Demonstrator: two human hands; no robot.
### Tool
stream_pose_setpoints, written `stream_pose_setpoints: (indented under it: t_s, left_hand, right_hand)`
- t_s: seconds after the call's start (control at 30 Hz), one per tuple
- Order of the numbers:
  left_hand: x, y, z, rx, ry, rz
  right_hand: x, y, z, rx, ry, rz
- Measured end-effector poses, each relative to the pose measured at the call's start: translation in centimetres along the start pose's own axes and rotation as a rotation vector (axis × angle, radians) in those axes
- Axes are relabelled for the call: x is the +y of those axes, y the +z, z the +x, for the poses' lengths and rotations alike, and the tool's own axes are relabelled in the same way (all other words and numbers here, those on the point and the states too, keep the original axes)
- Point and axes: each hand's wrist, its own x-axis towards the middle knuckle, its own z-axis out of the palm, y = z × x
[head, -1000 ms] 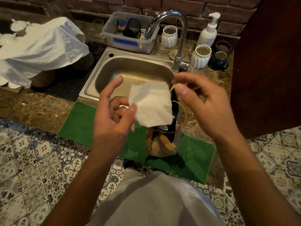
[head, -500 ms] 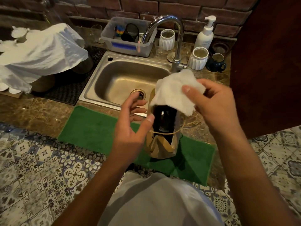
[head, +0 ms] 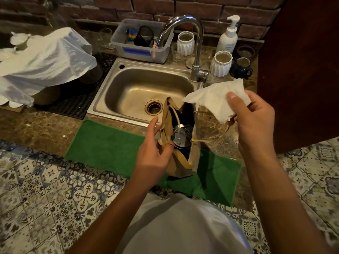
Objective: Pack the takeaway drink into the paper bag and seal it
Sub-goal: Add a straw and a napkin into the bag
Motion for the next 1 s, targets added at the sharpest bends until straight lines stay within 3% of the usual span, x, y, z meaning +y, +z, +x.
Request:
stream_pose_setpoints:
  t_s: [0.27,0.43,0.57,0.67,0.83,1.0]
  left_hand:
    - [-1.0,-0.8,0.7,0.124,-0.054,-0.027]
    - [-1.5,-1.3,0.8,0.088,-0.063,-0.022]
    - [-1.7,-1.4,0.8,0.087,-0.056,0.013]
    - [-2.0,-1.6,0.7,0.093,-0.052,-0.023]
    - [-2.5,-1.8,1.0,0.074,-0.070,-0.086]
    - [-2.4,-2.1,0.5,0.019,-0.012,-0.012]
  right_hand:
    - [-1.3,0.2,-0.2,-0.164,-0.197,-0.061]
    - [-1.1,1.7,-0.2,-0.401,-0.128,-0.036]
    - [-0.6,3.1,-0.5,-0.486,-0.168,-0.097]
    - [-0.2,3.9,-0.4,-0.492,-0.184,-0.081]
    - [1.8,5.2,0.1,-0.480,-0.291,-0.394]
    - [2.9,6.8,-0.5,-0.442,-0.350,-0.464]
